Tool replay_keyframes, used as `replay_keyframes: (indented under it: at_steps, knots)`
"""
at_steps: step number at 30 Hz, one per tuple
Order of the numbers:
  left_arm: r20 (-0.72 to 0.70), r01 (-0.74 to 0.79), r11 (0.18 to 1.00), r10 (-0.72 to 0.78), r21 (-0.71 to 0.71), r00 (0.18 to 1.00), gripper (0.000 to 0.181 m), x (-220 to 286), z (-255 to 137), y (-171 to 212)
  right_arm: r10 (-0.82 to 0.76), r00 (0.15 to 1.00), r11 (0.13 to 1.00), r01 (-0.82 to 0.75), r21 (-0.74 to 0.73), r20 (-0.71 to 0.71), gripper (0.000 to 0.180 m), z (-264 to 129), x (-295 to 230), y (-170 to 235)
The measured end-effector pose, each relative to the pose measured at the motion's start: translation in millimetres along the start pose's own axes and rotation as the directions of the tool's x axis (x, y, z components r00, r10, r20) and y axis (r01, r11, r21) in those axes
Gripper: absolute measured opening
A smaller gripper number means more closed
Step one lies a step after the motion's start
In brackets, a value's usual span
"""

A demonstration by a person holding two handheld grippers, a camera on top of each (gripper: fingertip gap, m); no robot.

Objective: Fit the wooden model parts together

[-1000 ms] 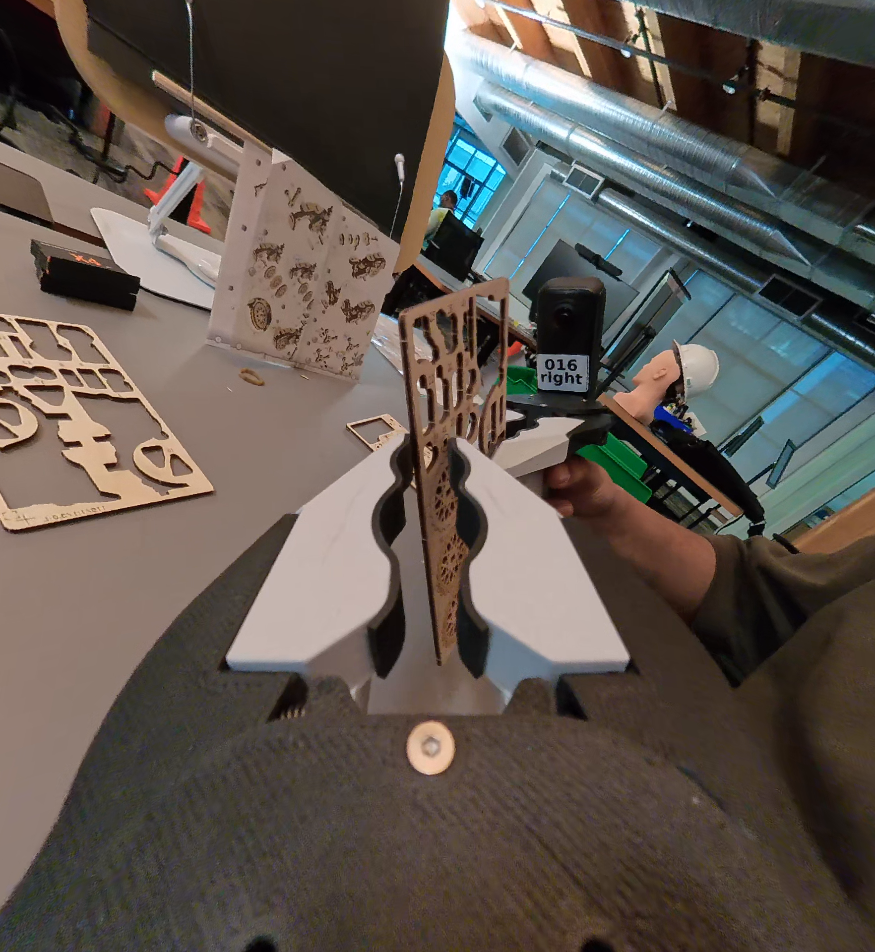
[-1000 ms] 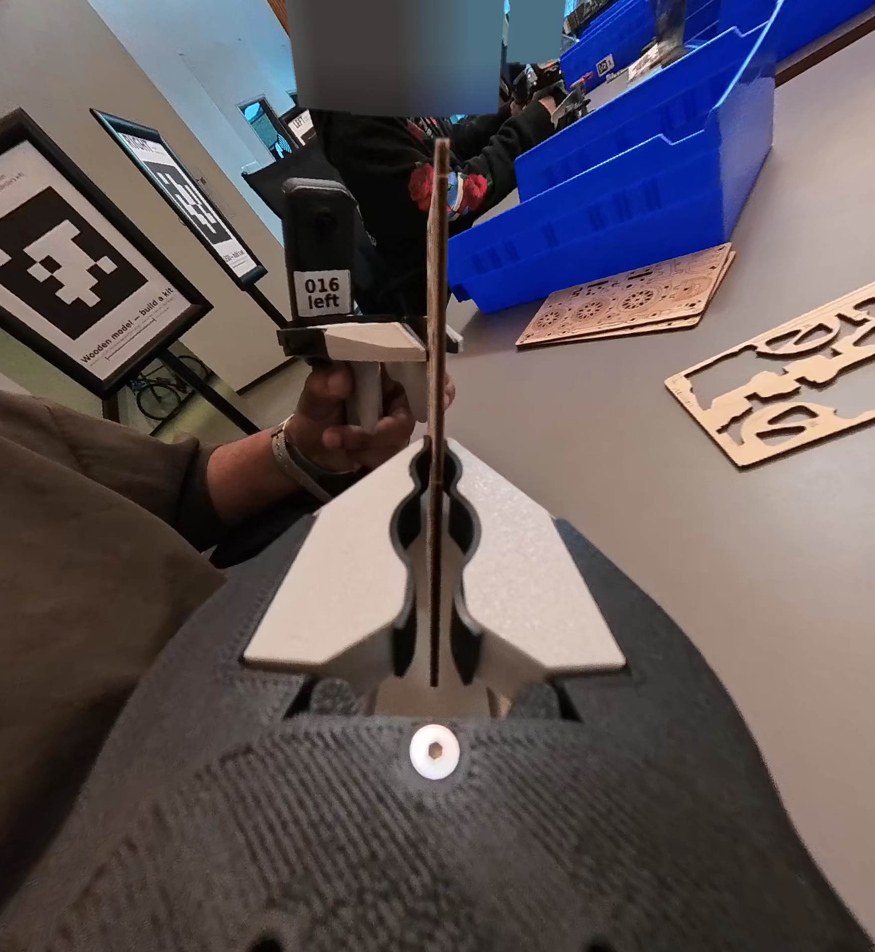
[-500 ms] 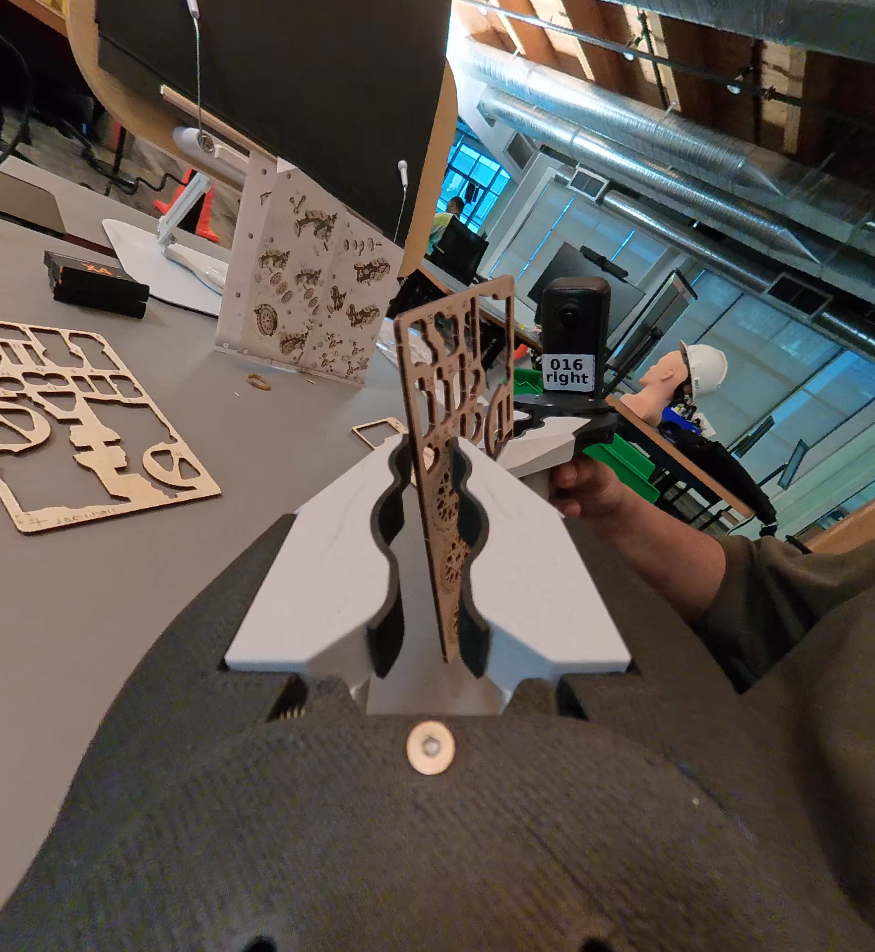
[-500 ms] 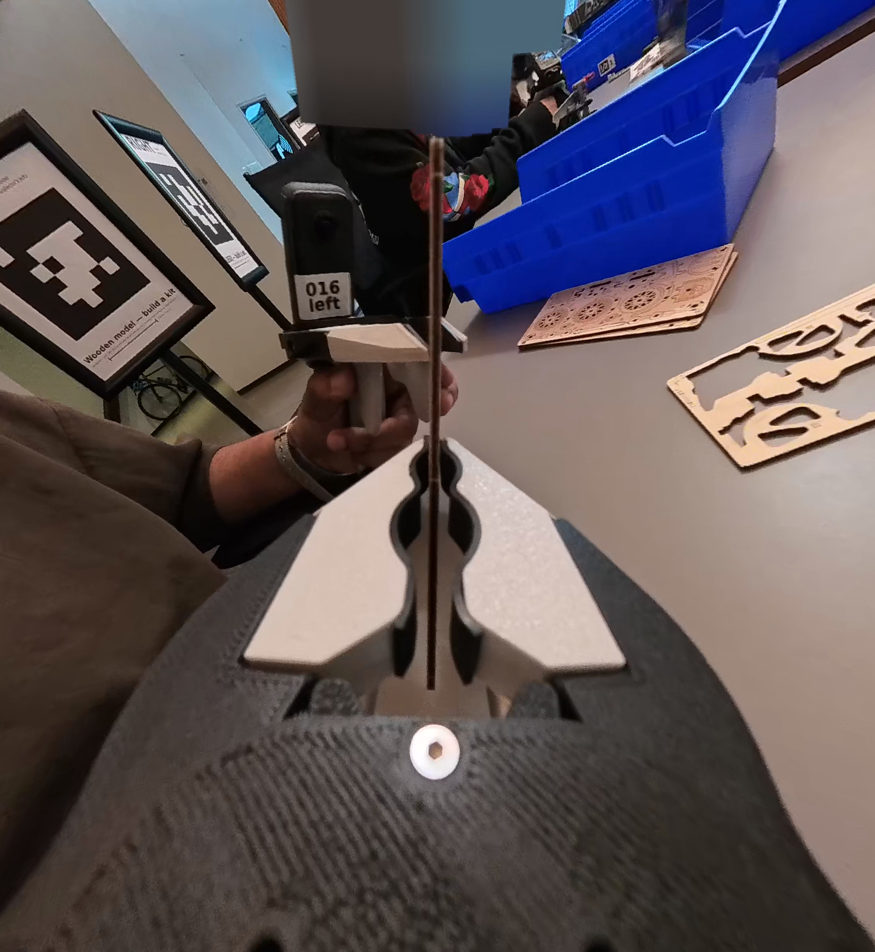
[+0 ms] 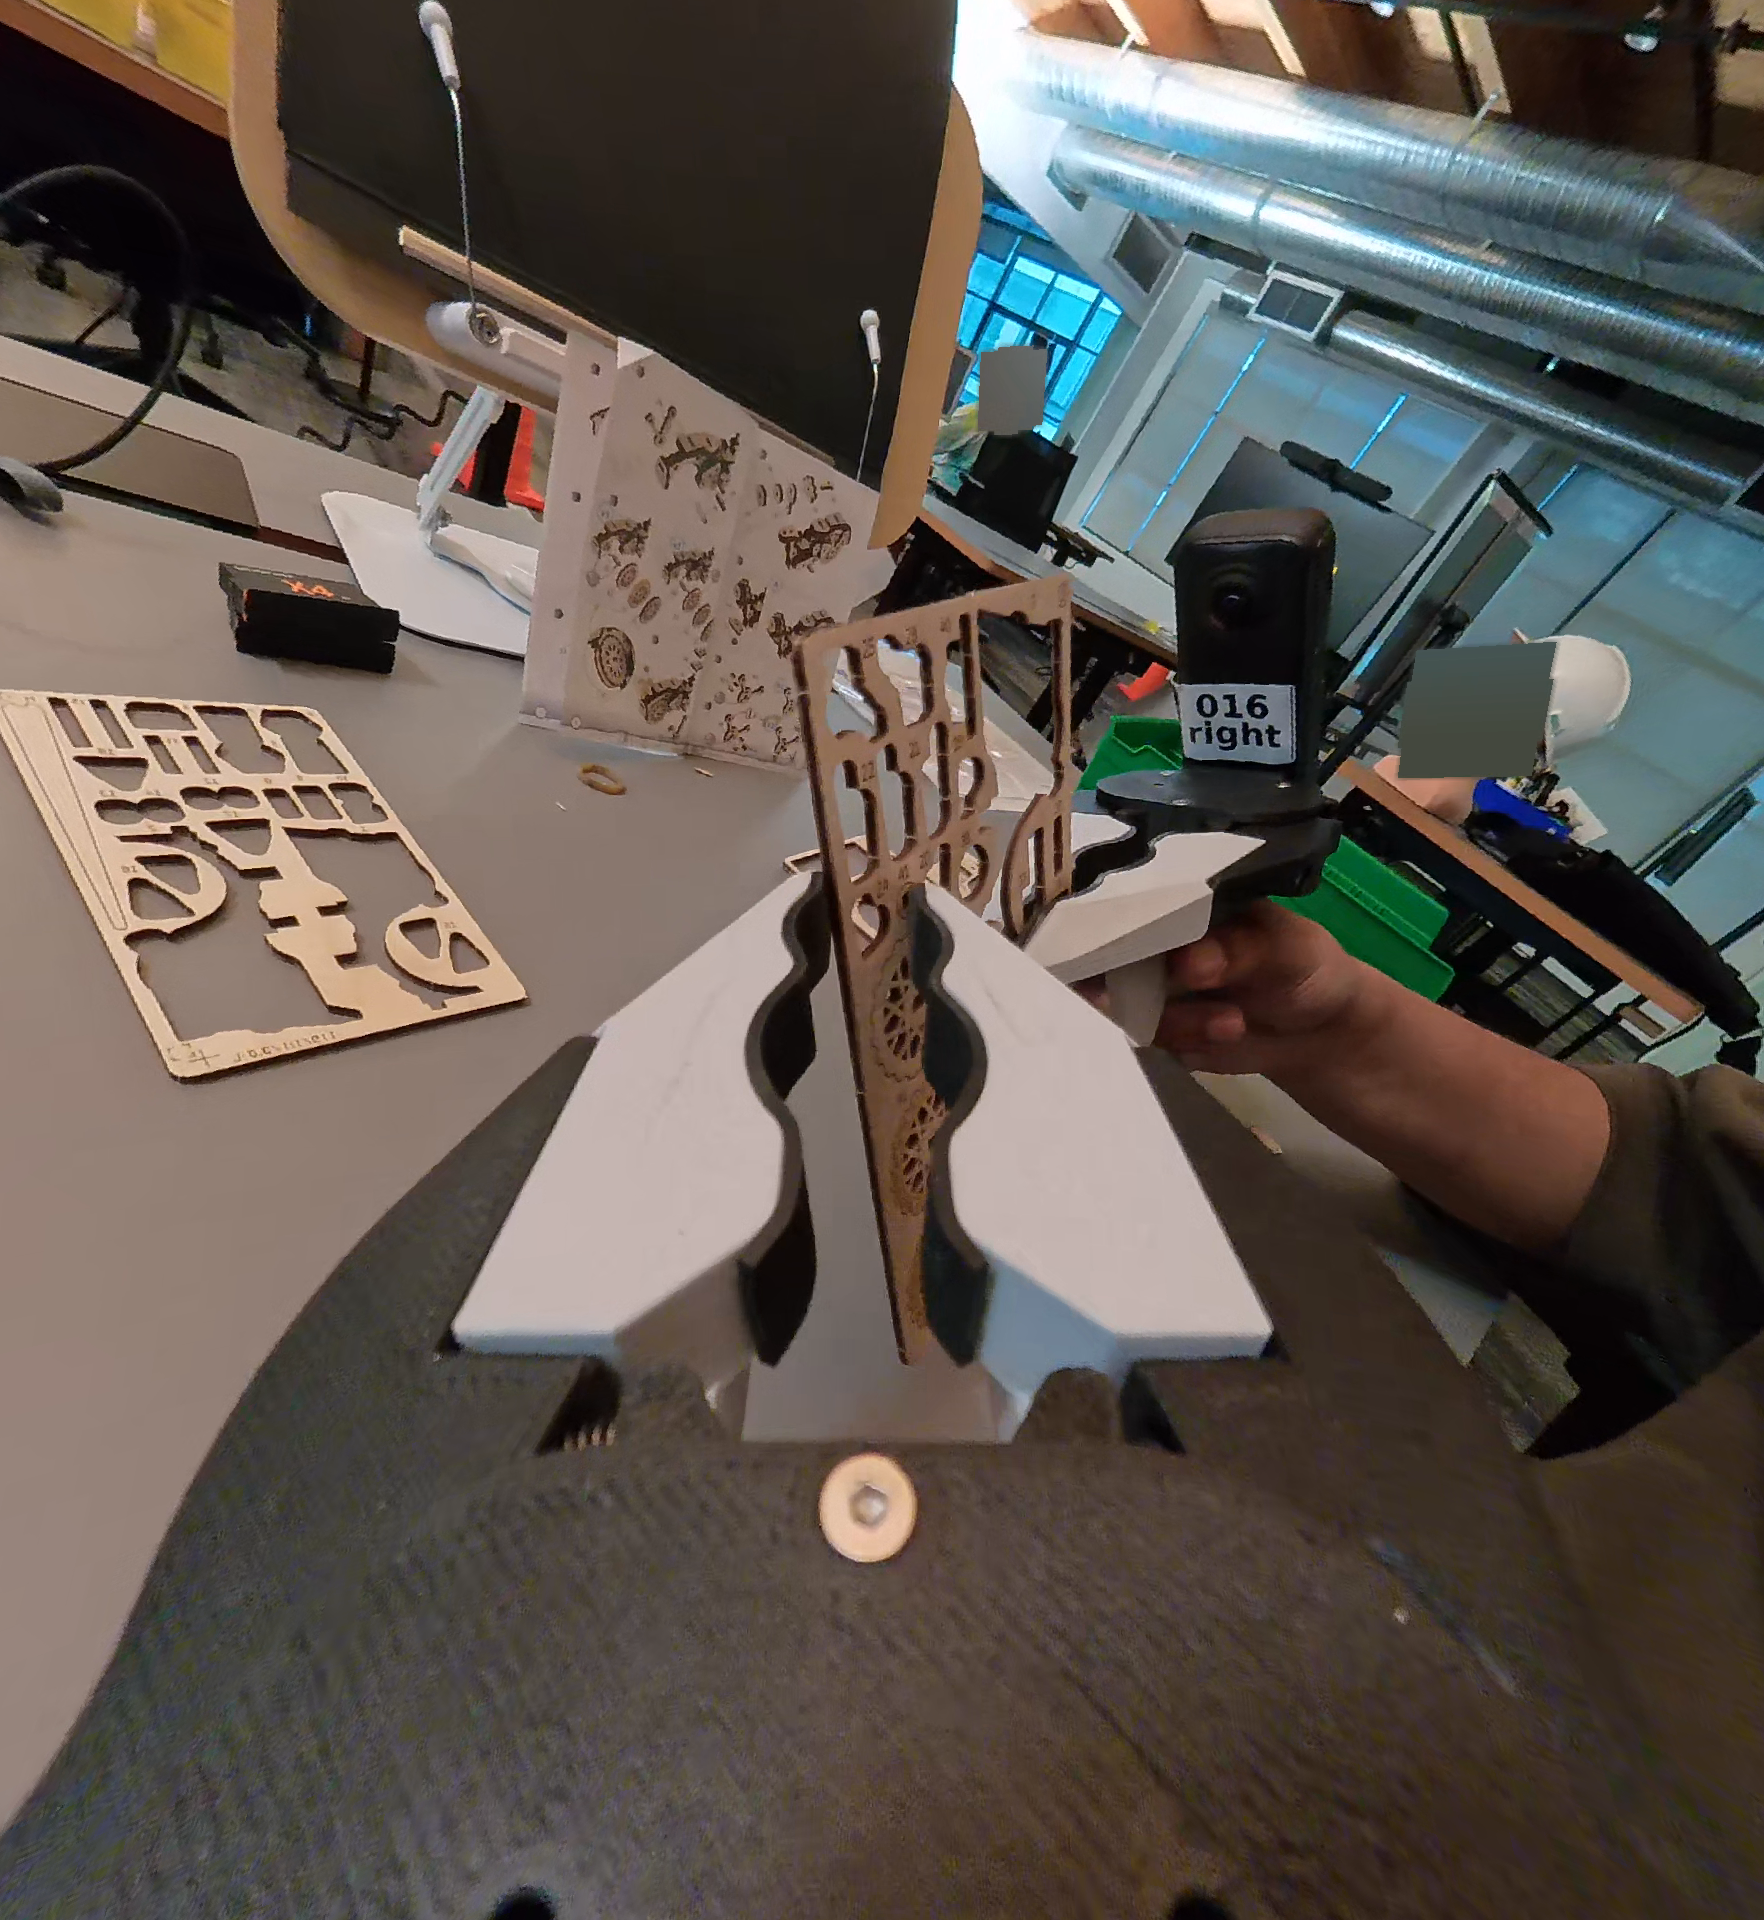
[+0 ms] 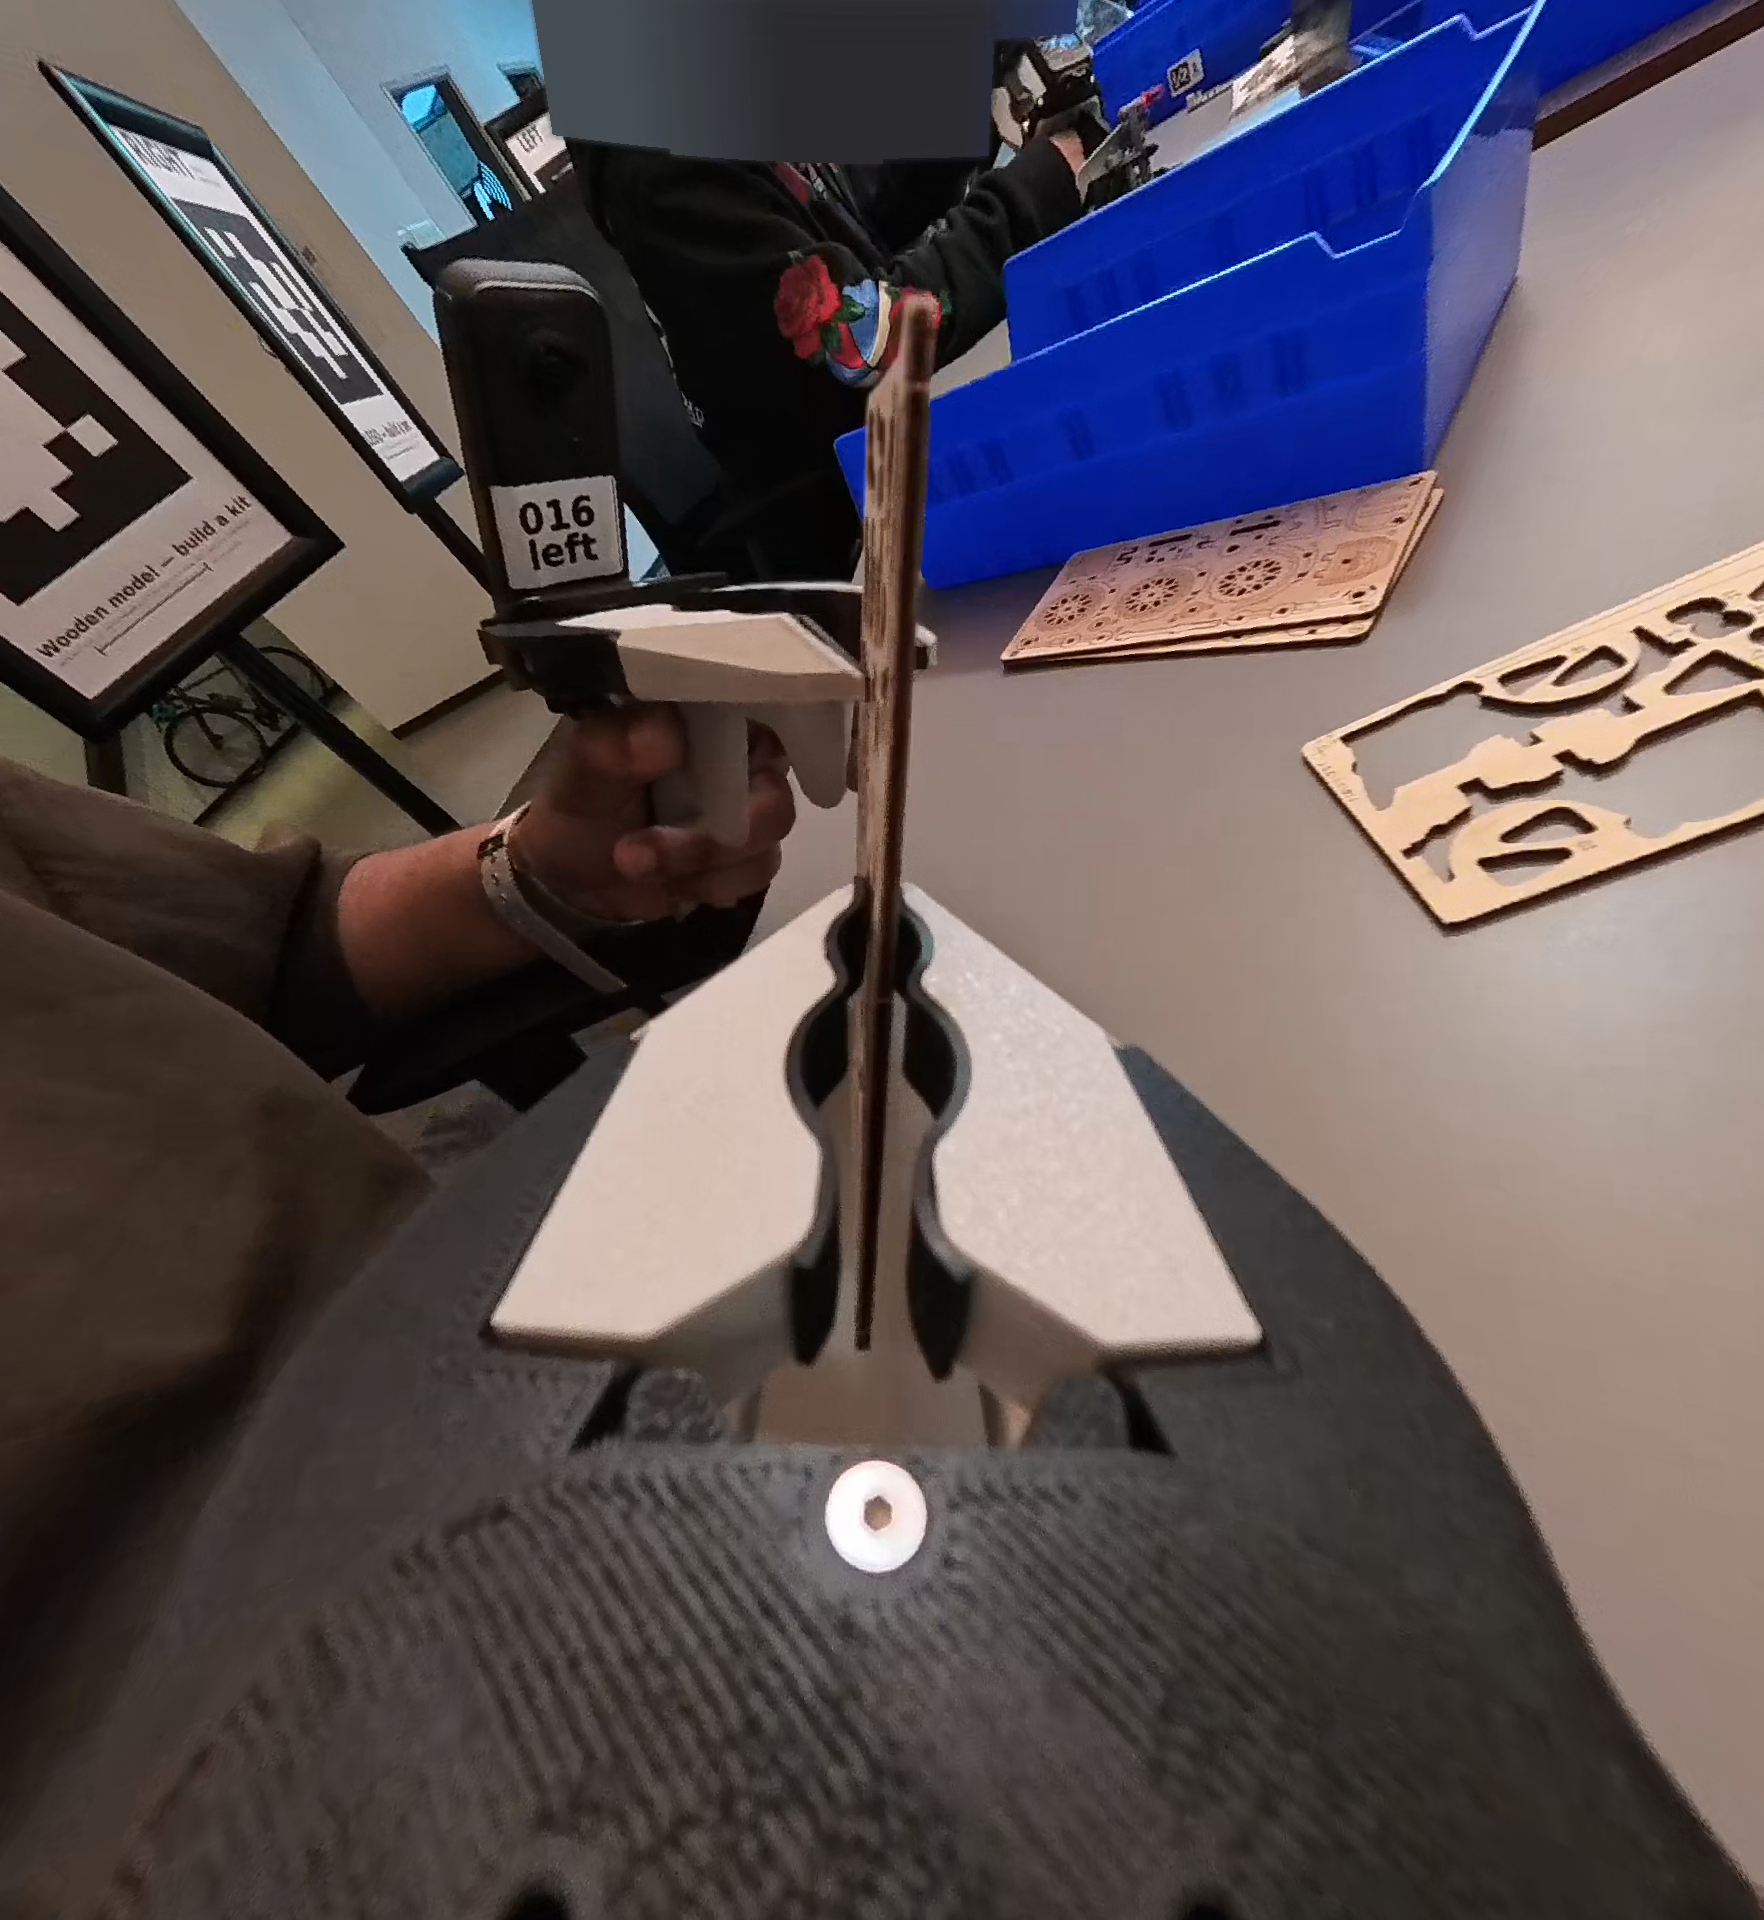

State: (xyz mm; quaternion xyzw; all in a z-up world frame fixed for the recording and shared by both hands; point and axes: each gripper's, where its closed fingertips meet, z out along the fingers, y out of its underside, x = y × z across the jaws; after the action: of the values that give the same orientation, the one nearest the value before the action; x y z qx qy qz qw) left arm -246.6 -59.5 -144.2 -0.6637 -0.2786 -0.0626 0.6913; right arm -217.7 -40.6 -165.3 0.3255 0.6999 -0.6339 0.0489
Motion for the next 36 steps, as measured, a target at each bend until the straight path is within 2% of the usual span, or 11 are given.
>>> replay_keyframes:
  at_steps: [12,19,22,29,34,36]
  knots:
    - [0.072,-0.024,1.000,0.024,-0.009,0.997,0.011,-5,1,3,-0.036,0.999,0.999,0.035,-0.025,-0.040,0.001,0,4,4]
    - [0.042,-0.049,0.999,0.049,0.007,0.998,0.016,-1,1,2,0.047,0.999,0.999,-0.047,0.020,-0.001,0.001,-4,6,-2]
    - [0.037,-0.030,1.000,0.030,0.006,0.999,0.020,-3,0,2,0.091,0.996,0.995,-0.092,0.040,0.007,0.001,-7,10,-4]
    - [0.028,0.046,0.999,-0.045,-0.013,0.999,0.006,-11,1,7,0.105,0.994,0.994,-0.106,0.022,0.030,0.001,-6,9,1]
    - [-0.068,0.127,0.992,-0.126,0.008,0.990,0.005,-3,-1,3,0.080,0.996,0.996,-0.082,0.029,0.049,0.001,-8,5,-2]
    - [-0.108,0.160,0.987,-0.159,0.006,0.981,0.013,0,0,3,0.085,0.994,0.996,-0.087,0.034,0.073,0.001,-9,2,-4]
